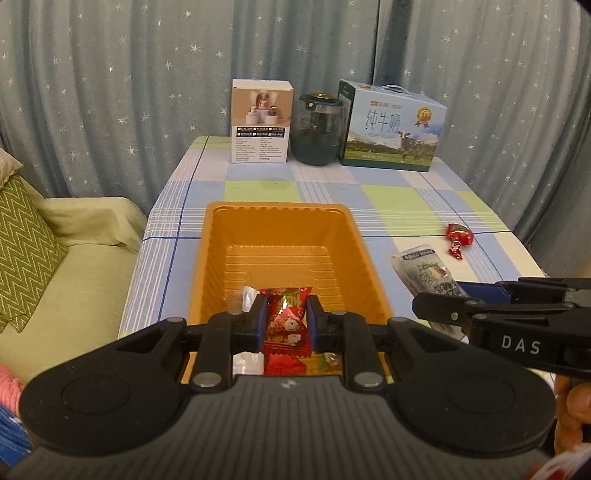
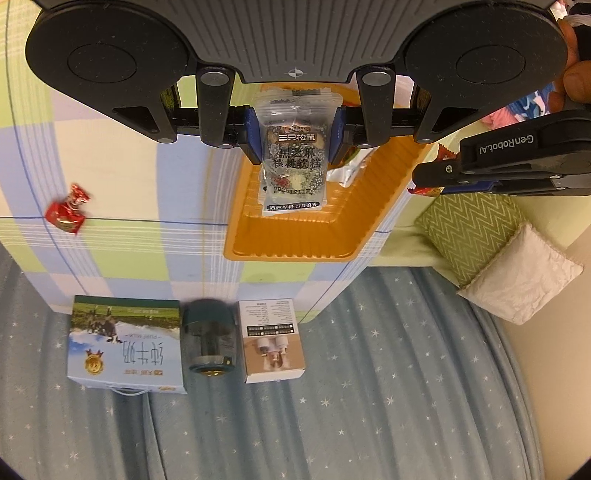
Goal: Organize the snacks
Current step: 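Lower the red candy into the tray and open the left tool while the right tool releases the nut bar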
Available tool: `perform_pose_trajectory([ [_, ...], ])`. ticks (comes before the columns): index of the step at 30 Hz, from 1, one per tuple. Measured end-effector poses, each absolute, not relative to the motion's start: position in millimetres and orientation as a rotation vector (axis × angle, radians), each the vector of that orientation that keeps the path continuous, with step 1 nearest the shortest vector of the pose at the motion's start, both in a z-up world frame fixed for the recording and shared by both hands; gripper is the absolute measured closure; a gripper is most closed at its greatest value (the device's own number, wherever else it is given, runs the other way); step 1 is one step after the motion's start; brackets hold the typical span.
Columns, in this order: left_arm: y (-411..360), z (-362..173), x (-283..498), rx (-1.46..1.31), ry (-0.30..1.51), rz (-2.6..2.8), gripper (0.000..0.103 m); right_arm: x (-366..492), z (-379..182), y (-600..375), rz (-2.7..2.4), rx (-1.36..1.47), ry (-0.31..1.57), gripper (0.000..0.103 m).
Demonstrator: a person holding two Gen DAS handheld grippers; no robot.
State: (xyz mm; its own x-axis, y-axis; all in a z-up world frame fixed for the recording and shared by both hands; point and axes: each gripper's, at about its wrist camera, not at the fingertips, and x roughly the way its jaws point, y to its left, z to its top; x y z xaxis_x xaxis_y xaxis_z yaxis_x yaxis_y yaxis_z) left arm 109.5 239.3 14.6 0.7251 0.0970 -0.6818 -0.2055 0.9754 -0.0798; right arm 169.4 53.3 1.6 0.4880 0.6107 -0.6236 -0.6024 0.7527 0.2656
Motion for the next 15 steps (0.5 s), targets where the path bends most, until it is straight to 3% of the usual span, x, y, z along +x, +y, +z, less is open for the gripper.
perform_pose_trajectory([
  [15,266.5,-28.2,140.8,-0.192,0.817,0.162,0.083,197.2,-22.1,76.7,0.734,0.015,0.802,0.065],
])
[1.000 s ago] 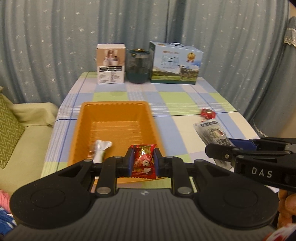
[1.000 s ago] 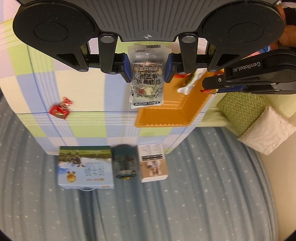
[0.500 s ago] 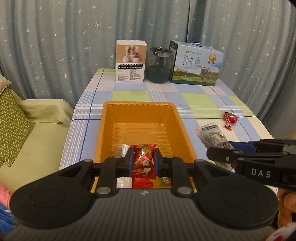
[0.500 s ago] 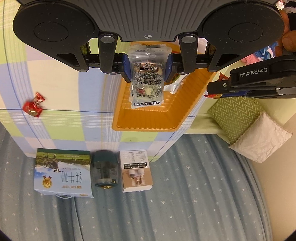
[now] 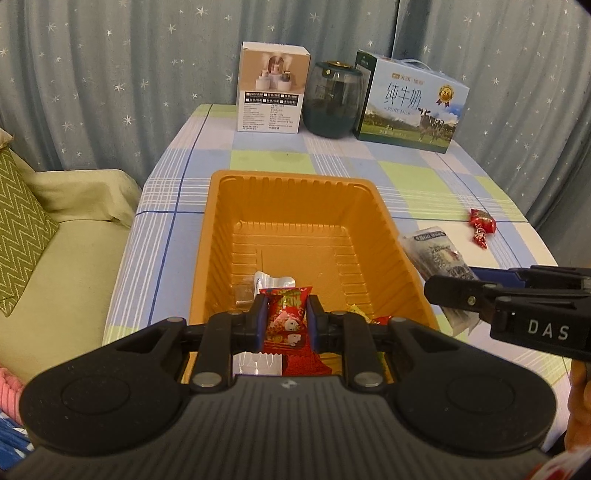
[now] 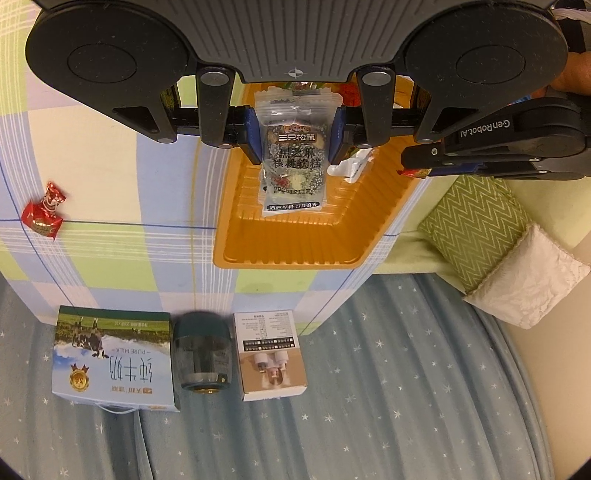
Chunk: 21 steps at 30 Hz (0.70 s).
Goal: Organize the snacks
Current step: 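Lower the red candy into the tray and open the left tool while the right tool releases the nut bar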
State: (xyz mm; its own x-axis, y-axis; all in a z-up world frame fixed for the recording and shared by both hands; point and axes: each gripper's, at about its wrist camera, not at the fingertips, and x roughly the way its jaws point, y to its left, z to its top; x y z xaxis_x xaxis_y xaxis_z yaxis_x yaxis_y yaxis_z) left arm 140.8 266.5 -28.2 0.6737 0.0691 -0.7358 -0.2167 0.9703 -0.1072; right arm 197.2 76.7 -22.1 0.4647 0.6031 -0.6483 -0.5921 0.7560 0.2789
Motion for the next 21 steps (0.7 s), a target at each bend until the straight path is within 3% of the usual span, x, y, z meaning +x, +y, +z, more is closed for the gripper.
perform_pose_trajectory([
  [4,268.3,-33.3,146.4,-0.198,0.824,0.162,0.082,199.1,-23.9,78.1,0.733,0.02,0.808,0.065],
  [7,271.7,-31.3,145.0,-0.212,0.806,0.178,0.069,200.5,-23.8,78.0,0.734,0.023,0.81,0.065],
  [21,274.5,-17.3,125.6,-0.178,0.789,0.211,0.068,200.5,-22.6,88.1,0.756,0.033,0.811,0.065],
])
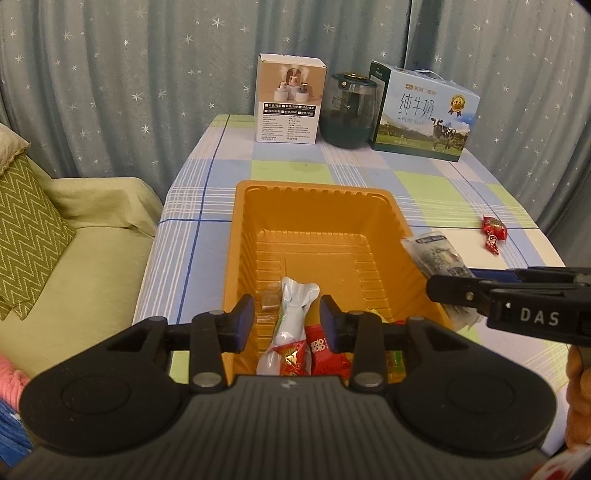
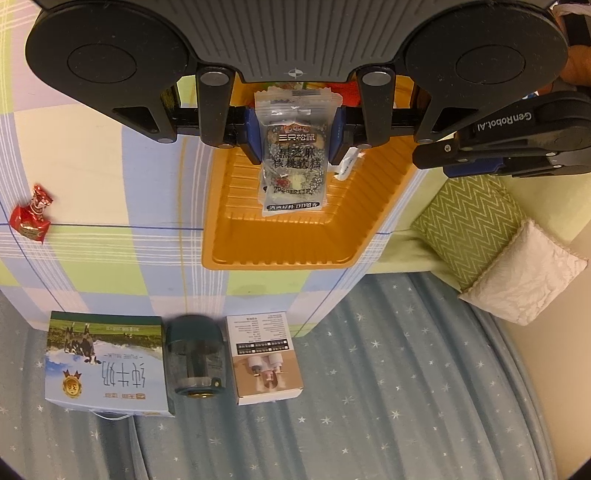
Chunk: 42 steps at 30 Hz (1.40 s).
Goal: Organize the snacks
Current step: 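Lower the red candy into the tray and open the left tool while the right tool releases the nut bar, then move both open tools back toward the remaining red candy bags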
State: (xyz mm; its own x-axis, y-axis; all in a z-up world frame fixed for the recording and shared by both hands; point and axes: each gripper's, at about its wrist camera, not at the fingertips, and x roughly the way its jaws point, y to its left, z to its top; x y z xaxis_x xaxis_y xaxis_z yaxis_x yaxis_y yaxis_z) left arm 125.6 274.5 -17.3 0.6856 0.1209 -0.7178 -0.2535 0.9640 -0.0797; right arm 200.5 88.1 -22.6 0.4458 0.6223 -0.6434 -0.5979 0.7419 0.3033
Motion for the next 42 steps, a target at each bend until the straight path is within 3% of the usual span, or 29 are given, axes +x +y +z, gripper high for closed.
perform_pose_trajectory([
  [19,278.8,-24.1,122.0,-0.194,0.802,0.219,0.068,218.5,-33.0,97.7,0.779,0.118,0.835,0.064],
  [21,277.9,-22.4,120.6,-0.193,0.799,0.219,0.068,219.7,-32.0,90.9,0.757,0.134,0.834,0.05],
  [24,275.3,-19.2,117.1,-0.192,0.794,0.217,0.068,218.9,-28.7,77.0,0.728,0.159,0.841,0.046],
  [42,210.4,9.7,104.8,-0.165,0.762,0.15,0.044,176.1,1.6,-25.4,0.551,0.183,0.818,0.038],
])
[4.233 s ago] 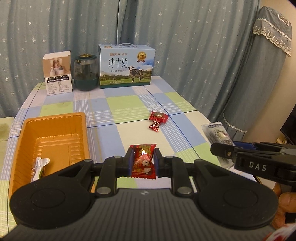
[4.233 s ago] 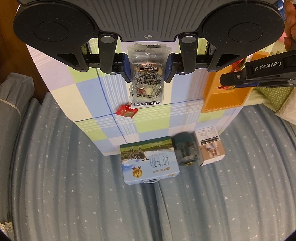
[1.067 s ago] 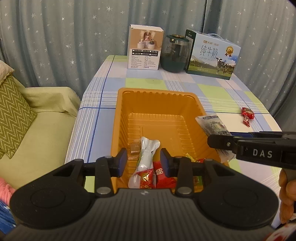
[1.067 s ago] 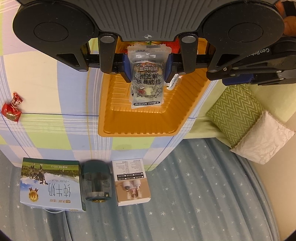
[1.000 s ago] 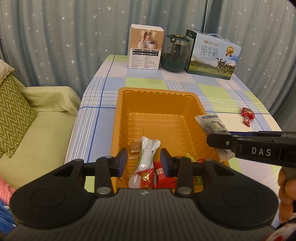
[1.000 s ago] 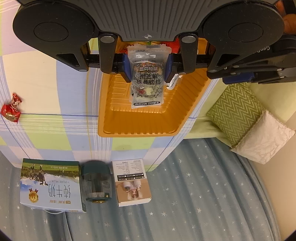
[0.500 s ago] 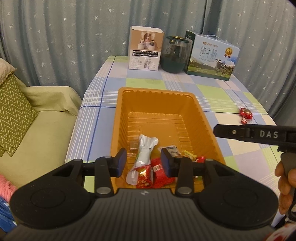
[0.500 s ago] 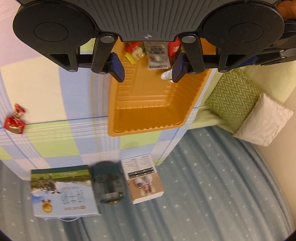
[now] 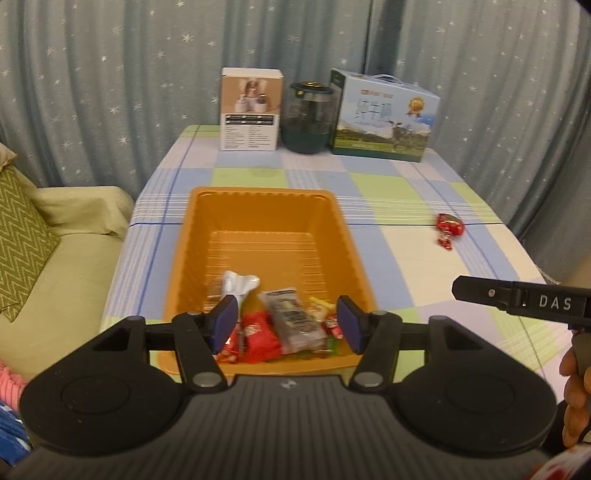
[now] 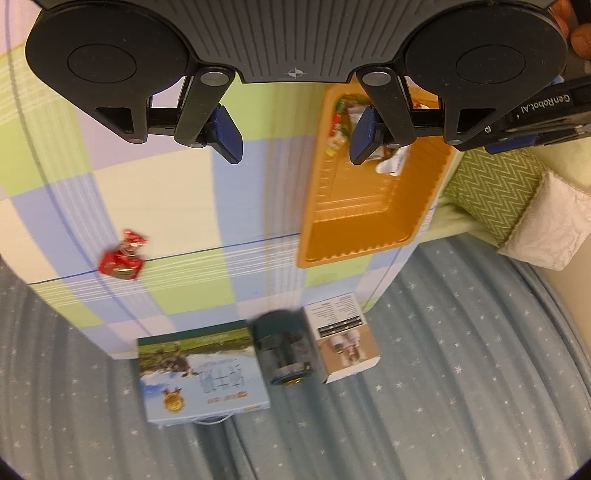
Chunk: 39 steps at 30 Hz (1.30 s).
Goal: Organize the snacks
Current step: 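Move both open tools back toward the remaining red candy bags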
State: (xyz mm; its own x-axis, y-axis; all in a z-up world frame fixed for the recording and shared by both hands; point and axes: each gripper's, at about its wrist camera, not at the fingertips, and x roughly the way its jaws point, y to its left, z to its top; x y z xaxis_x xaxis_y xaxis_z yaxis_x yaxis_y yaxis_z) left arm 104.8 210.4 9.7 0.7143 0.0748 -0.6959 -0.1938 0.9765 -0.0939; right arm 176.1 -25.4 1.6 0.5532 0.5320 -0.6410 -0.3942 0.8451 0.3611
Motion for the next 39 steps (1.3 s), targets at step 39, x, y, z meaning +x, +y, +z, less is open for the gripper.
perform_pose_trajectory([
  [39,61.2,28.6,165.5,-0.079,0.704,-0.121,0.012,178.6,9.8,-183.1,0.255,0.288,0.807,0.033],
])
